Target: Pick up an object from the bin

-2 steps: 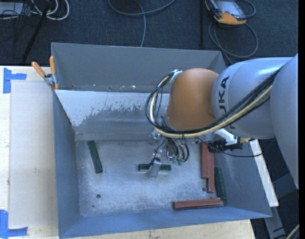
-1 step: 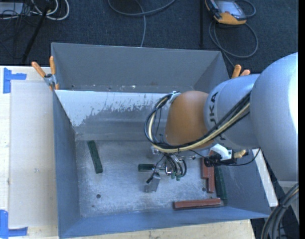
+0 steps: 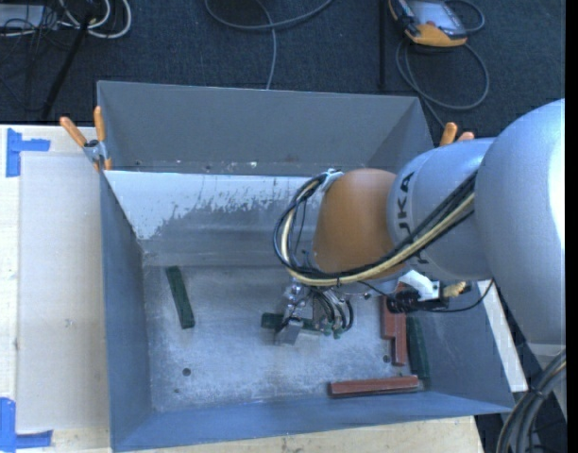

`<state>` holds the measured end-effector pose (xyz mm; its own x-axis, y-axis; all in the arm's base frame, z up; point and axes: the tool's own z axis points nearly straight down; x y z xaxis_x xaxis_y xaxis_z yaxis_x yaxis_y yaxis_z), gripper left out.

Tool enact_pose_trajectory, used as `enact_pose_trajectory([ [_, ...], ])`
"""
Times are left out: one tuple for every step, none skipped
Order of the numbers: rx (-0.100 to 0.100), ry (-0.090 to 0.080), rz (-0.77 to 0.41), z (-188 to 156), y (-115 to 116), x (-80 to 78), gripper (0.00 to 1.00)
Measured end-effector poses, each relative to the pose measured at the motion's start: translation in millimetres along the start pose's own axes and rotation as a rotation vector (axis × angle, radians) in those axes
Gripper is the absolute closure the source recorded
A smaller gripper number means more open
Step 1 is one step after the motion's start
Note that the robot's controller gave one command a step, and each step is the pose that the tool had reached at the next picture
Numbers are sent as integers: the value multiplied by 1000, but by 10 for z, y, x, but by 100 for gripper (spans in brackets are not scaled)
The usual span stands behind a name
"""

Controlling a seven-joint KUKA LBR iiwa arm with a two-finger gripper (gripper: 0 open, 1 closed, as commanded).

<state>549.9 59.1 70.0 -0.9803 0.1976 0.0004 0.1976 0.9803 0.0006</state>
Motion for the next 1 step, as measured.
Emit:
enact_pose_trajectory([
  [-1, -10, -80, -1910, 54, -142, 100],
])
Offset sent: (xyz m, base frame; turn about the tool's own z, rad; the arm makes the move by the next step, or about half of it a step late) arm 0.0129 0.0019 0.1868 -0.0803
